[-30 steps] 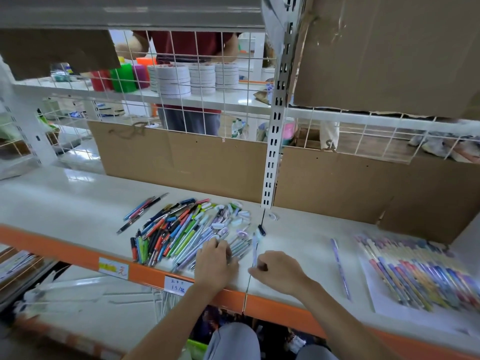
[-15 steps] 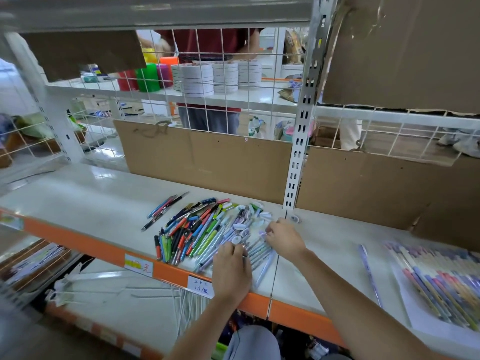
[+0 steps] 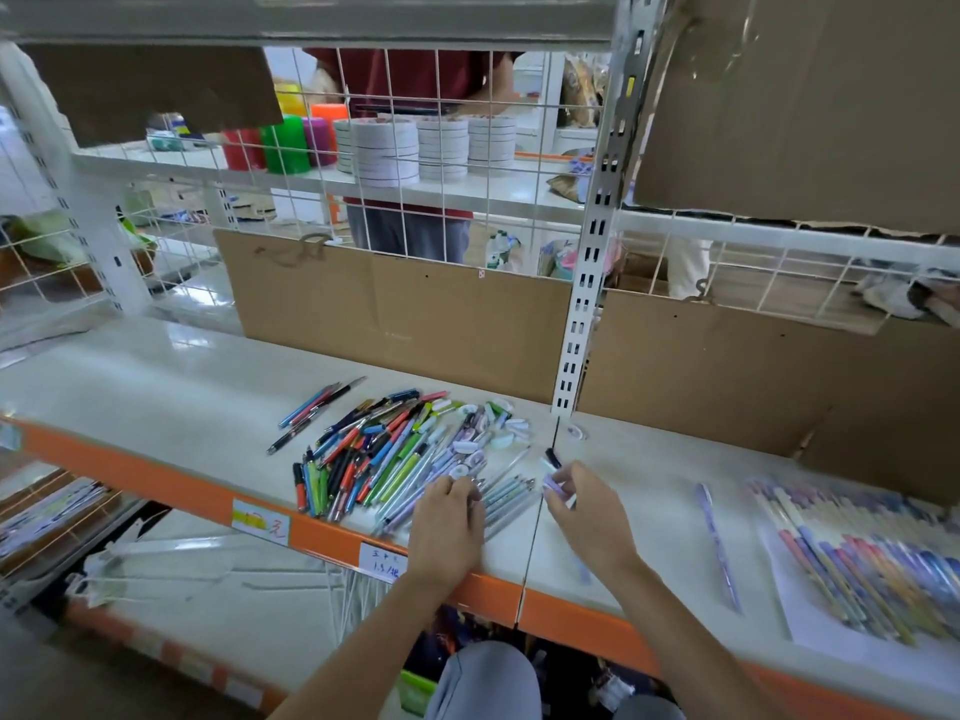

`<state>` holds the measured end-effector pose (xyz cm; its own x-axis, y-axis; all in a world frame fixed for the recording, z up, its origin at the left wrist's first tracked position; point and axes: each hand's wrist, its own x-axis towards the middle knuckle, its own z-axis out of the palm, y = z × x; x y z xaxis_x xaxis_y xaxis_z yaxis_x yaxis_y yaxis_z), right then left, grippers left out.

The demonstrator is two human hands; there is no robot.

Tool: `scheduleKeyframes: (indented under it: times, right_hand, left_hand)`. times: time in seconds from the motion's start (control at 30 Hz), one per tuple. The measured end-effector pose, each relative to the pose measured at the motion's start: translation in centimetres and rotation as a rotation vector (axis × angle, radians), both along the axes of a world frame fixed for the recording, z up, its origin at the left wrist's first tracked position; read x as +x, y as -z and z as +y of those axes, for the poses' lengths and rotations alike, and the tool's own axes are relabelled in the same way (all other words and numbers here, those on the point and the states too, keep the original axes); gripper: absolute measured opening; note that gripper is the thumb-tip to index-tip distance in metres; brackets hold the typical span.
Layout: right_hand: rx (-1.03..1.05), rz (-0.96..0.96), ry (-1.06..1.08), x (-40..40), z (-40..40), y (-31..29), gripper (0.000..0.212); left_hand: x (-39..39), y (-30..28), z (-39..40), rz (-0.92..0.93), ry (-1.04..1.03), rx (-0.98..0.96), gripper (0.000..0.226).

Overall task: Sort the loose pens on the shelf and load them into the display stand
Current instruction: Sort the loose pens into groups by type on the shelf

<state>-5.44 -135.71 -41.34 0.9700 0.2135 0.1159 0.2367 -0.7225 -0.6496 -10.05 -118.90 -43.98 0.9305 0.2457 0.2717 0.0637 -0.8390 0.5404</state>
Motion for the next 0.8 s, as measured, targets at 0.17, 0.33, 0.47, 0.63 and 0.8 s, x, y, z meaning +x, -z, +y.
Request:
scheduleKeyframes:
  times: [0.17, 0.33, 0.47, 0.63, 0.8]
  right_hand:
    - [-0.106, -0.017, -0.044, -1.3, -1.0, 1.3, 0.006]
    - [-0.079, -0.010, -0.079, -0.8, -0.3, 1.1, 0.008]
    - [-0.060, -0.019, -0.084, -0.9, -0.5, 1.3, 0.009]
    - [-0.003, 0.009, -0.075, -0.8, -0.9, 0.9, 0.015]
    - [0.085, 0.046, -0.046, -1.0, -1.7, -0.3, 0.009]
  left_hand:
    - [0.8, -0.7, 2.8, -0.004, -0.075, 0.004, 0.014]
    - [1.4, -1.1, 4.7, 0.057, -0.073, 0.222, 0.021]
    - [1.5, -1.5, 5.0, 0.129, -0.054, 0.322, 0.024]
    - [1.9, -2.5, 4.8, 0.291, -0.060, 0.409, 0.026]
    - [1.5, -2.6, 4.5, 0.353, -0.023, 0.450, 0.021]
